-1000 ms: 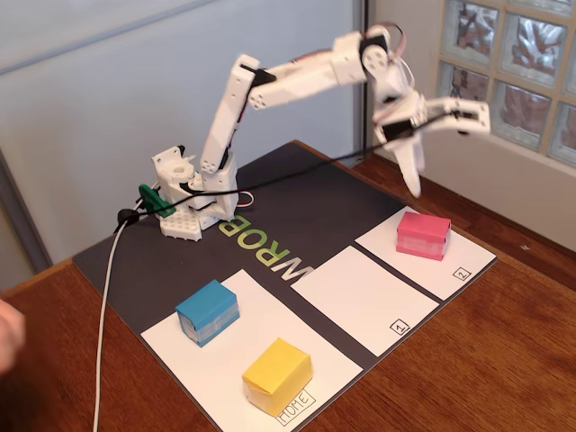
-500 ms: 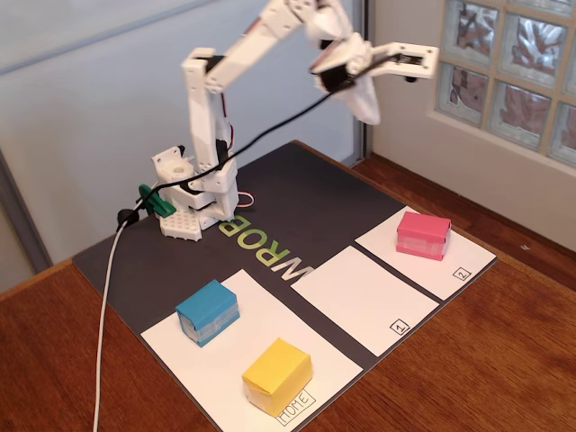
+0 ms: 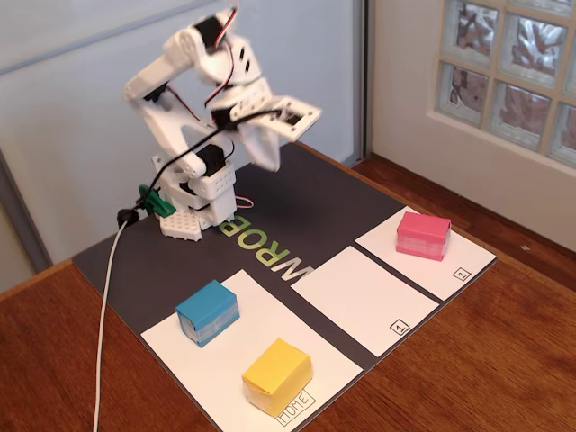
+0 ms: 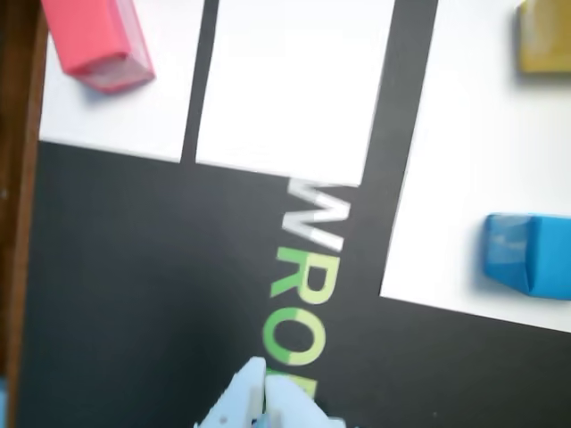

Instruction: Move box red to zone 2

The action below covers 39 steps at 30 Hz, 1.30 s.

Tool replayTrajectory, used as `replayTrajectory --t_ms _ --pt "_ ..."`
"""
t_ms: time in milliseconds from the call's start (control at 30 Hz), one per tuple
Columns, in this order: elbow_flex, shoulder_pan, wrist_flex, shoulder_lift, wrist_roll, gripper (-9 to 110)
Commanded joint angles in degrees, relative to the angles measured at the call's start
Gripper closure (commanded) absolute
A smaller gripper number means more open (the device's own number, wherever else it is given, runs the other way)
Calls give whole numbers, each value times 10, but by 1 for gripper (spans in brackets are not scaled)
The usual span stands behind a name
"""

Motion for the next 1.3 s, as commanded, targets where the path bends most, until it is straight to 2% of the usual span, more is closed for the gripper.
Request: replayTrajectory --t_ms 0,433,767,1267 --pt "105 40 -39 76 -12 102" --pt "374 77 -108 264 -28 102" --pt "508 72 -74 427 -18 102" --pt "567 64 -70 427 1 102"
